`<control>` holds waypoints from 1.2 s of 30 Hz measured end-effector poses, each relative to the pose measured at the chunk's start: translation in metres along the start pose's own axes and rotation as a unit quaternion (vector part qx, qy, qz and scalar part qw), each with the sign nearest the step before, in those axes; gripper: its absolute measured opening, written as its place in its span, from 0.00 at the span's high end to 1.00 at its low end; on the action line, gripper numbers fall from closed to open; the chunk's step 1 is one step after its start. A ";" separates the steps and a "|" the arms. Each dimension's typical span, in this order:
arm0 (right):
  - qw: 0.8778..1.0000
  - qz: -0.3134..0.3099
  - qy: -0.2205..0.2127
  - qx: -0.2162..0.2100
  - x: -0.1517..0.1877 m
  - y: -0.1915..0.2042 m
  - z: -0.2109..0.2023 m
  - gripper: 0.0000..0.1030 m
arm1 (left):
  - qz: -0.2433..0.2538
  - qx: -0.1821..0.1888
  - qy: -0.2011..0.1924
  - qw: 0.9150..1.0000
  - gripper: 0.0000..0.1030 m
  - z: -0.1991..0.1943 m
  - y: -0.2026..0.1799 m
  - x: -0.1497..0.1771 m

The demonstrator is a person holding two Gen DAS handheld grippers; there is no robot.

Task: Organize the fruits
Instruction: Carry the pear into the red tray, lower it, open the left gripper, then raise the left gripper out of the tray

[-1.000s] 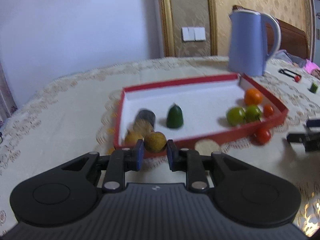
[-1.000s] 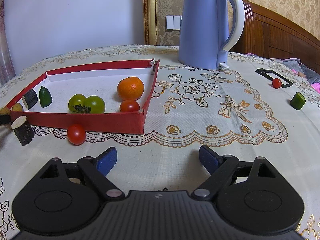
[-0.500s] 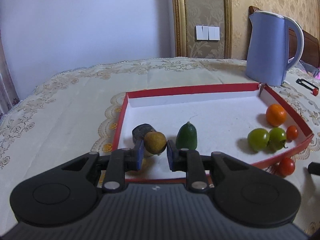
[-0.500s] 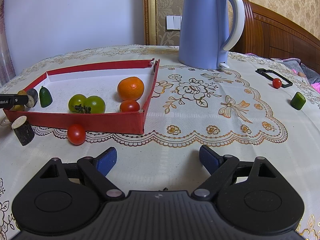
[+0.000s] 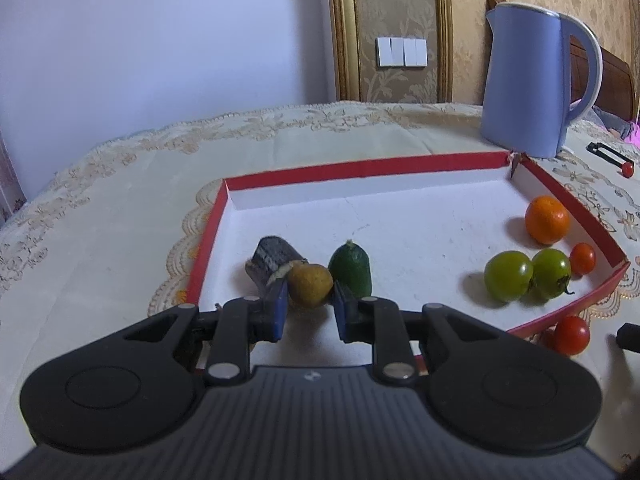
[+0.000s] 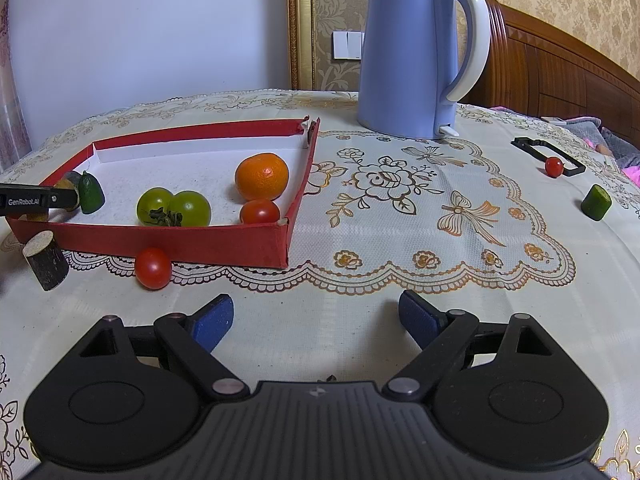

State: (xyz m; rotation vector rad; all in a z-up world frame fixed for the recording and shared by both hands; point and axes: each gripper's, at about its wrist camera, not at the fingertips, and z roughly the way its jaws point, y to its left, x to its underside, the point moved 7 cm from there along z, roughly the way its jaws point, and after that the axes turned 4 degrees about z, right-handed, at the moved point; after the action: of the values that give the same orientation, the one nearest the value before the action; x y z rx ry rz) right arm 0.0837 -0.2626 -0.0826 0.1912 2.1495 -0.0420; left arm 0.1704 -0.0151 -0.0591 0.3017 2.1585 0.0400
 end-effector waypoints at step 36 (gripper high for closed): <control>1.000 0.000 0.001 0.000 0.000 0.000 0.000 0.13 | -0.024 0.009 0.006 1.000 0.48 0.002 0.004 0.010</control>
State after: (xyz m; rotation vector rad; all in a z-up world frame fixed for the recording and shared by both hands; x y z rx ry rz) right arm 0.0836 -0.2625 -0.0825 0.1910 2.1507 -0.0426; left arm 0.1675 -0.0088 -0.0675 0.2605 2.1781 -0.0061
